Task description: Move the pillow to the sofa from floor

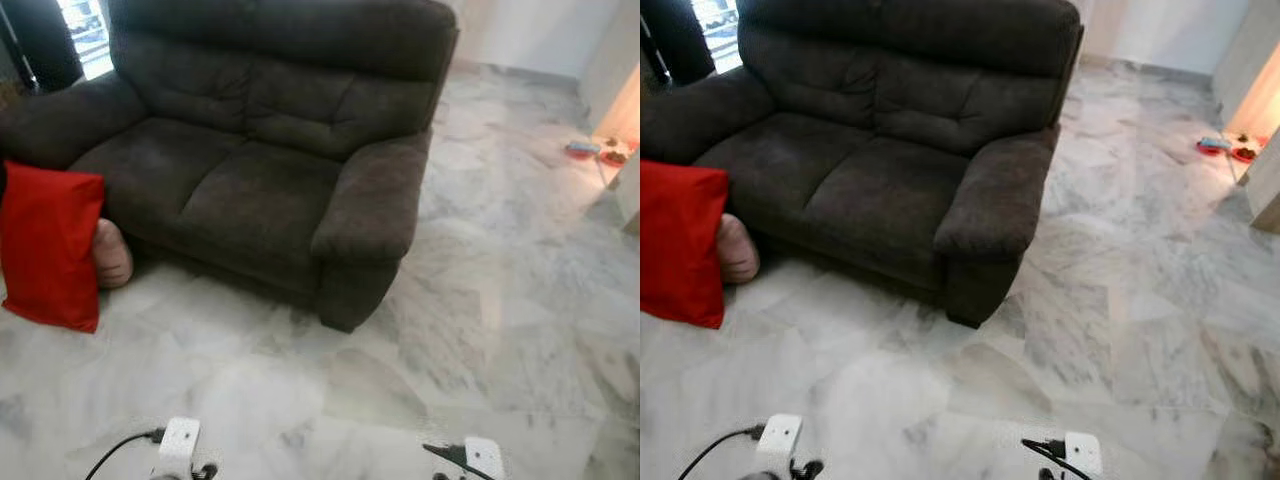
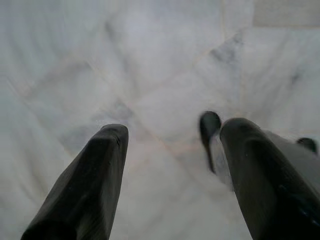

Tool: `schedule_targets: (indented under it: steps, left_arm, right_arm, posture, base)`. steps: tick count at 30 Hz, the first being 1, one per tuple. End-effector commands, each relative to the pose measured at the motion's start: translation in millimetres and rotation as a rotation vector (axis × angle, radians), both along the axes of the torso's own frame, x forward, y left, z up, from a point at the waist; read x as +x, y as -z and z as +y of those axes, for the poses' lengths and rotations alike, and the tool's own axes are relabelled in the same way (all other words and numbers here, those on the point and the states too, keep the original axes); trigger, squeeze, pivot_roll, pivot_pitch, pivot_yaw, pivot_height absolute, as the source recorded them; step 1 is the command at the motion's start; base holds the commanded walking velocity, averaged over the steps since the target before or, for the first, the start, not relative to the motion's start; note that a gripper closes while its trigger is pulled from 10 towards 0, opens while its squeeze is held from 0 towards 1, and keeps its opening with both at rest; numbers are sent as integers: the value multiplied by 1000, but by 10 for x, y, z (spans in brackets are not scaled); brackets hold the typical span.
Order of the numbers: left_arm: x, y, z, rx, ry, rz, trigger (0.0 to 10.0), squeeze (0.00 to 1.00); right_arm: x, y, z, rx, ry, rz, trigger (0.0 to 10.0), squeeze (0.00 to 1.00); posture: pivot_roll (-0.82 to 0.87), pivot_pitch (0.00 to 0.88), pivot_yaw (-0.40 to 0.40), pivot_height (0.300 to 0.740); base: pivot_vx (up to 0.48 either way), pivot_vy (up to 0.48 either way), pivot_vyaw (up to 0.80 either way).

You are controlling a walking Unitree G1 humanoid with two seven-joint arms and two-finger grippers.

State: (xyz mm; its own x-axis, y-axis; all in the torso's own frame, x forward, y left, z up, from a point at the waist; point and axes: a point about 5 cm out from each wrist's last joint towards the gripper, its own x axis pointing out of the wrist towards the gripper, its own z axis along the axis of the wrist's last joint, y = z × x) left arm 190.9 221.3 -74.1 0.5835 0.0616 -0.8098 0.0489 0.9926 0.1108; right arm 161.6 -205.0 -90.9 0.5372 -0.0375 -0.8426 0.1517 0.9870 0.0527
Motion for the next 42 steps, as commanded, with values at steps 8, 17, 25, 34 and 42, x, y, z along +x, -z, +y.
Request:
schedule_targets:
  steps: [8,17,25,34,42]
  left_arm:
    - [22,4,-64,-20,-1,0,10000,0]
    - [27,2,-67,-22,-4,1,10000,0]
    - [31,1,-74,-25,-5,0,10000,0]
    - [34,1,-79,-27,-8,0,10000,0]
    - [35,0,-75,-28,-9,1,10000,0]
  right_arm:
    - [-139,46,-60,-13,30,36,10000,0]
    - [-137,45,-66,-14,34,38,10000,0]
    - [-133,43,-70,-13,32,37,10000,0]
    - [-132,41,-76,-15,28,39,10000,0]
    - [-132,42,-70,-14,21,40,10000,0]
  posture:
    - [31,0,-52,740]
    - [32,0,-53,740]
    - [30,0,-55,740]
    - [31,0,-57,740]
    - [31,0,-57,740]
  base:
    - [0,418,-100]
    - [0,418,0]
    - [0,418,0]
    - [0,420,0]
    - [0,419,0]
